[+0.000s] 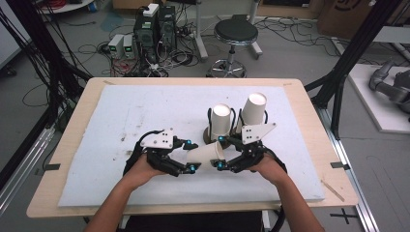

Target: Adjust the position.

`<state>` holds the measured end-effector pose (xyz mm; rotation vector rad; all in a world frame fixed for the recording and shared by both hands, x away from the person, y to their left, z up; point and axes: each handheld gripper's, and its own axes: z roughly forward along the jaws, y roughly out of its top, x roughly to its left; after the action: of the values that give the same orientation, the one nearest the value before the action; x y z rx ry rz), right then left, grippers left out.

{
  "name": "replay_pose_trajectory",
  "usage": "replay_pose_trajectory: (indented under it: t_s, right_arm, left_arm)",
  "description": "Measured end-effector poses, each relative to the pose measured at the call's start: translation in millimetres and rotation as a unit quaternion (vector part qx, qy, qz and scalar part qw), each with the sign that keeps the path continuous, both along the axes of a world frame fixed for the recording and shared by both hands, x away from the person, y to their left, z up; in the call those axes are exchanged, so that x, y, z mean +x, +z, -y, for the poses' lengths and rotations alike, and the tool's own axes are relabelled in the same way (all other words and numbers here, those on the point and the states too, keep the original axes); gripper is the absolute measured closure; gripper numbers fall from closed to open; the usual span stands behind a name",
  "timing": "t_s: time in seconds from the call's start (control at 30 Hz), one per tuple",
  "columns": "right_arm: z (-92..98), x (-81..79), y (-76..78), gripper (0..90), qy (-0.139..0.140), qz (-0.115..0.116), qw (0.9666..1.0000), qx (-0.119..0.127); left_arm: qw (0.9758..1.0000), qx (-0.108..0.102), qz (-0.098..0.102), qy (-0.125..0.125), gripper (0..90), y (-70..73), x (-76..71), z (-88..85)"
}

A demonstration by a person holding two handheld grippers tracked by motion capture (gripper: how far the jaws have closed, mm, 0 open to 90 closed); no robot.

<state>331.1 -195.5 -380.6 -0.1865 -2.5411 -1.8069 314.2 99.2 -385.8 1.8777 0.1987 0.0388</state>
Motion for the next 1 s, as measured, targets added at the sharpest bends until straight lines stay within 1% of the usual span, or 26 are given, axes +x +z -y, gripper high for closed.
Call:
replay_pose_trajectory:
  t_s: [0.13,0.17,0.27,0.33,0.4,0.43,0.47,0.5,0.53,0.6,0.67,0.77,0.87,0.93,0.97,1.0]
  right_arm:
    - [0.5,-0.1,0.3,33.9,0.001,-0.003,1.0,0.001]
    - [0.3,0.6,0.1,33.9,0.001,-0.001,1.0,0.004]
    - [0.8,0.3,0.4,33.7,0.001,-0.007,1.0,0.006]
    - [0.8,0.7,0.5,31.2,0.0,-0.01,0.9999,0.011]
    - [1.0,0.7,1.1,23.7,-0.01,-0.022,0.9994,0.026]
    - [1.1,0.6,1.5,18.5,-0.017,-0.028,0.9986,0.041]
    - [1.8,0.7,2.3,18.1,-0.021,-0.033,0.9979,0.052]
    - [3.2,1.2,3.2,18.0,-0.022,-0.031,0.9976,0.058]
    - [4.6,1.1,3.9,18.1,-0.024,-0.034,0.997,0.065]
    - [6.4,1.1,4.5,18.0,-0.031,-0.034,0.9964,0.071]
    - [7.3,1.5,4.2,18.0,-0.037,-0.033,0.996,0.074]
    - [5.9,1.3,2.3,18.0,-0.041,-0.039,0.9959,0.07]
    - [3.0,0.9,-0.2,18.0,-0.039,-0.044,0.9962,0.065]
    - [1.0,0.9,-1.8,18.2,-0.035,-0.044,0.9964,0.064]
    - [0.2,1.2,-2.2,20.4,-0.031,-0.044,0.9964,0.065]
    - [0.2,1.1,-2.2,26.3,-0.025,-0.042,0.9967,0.065]
  left_arm:
    - [1.0,0.002,0.001,-0.001,36.3,-1.0,0.3,0.0]
    - [1.0,0.0,-0.001,-0.001,36.5,-1.3,0.2,0.1]
    - [1.0,-0.006,-0.001,-0.004,37.1,-2.1,0.5,-0.6]
    - [0.9999,-0.013,-0.003,-0.005,37.1,-2.0,0.8,-1.4]
    - [0.9997,-0.023,-0.005,-0.004,36.9,-1.5,1.0,-1.7]
    - [0.9997,-0.023,-0.004,-0.003,36.9,-1.3,1.1,-2.1]
    - [0.9996,-0.027,-0.005,-0.002,37.0,-1.7,1.0,-2.2]
    - [0.9995,-0.031,-0.005,0.0,37.0,-2.0,1.4,-2.9]
    - [0.9995,-0.032,-0.004,0.003,37.0,-2.2,1.7,-3.5]
    - [0.9992,-0.038,-0.005,0.007,37.0,-2.8,2.2,-4.4]
    - [0.9989,-0.045,-0.005,0.012,37.0,-2.8,2.9,-5.8]
    - [0.9978,-0.064,-0.007,0.015,37.1,-2.4,3.4,-8.0]
    - [0.9965,-0.083,-0.008,0.011,37.1,-1.5,3.3,-9.2]
    - [0.9965,-0.083,-0.006,0.009,37.0,-1.4,2.6,-8.2]
    - [0.9966,-0.082,-0.006,0.008,36.9,-1.7,2.5,-7.5]
    - [0.9966,-0.082,-0.007,0.005,36.9,-2.2,2.2,-6.6]
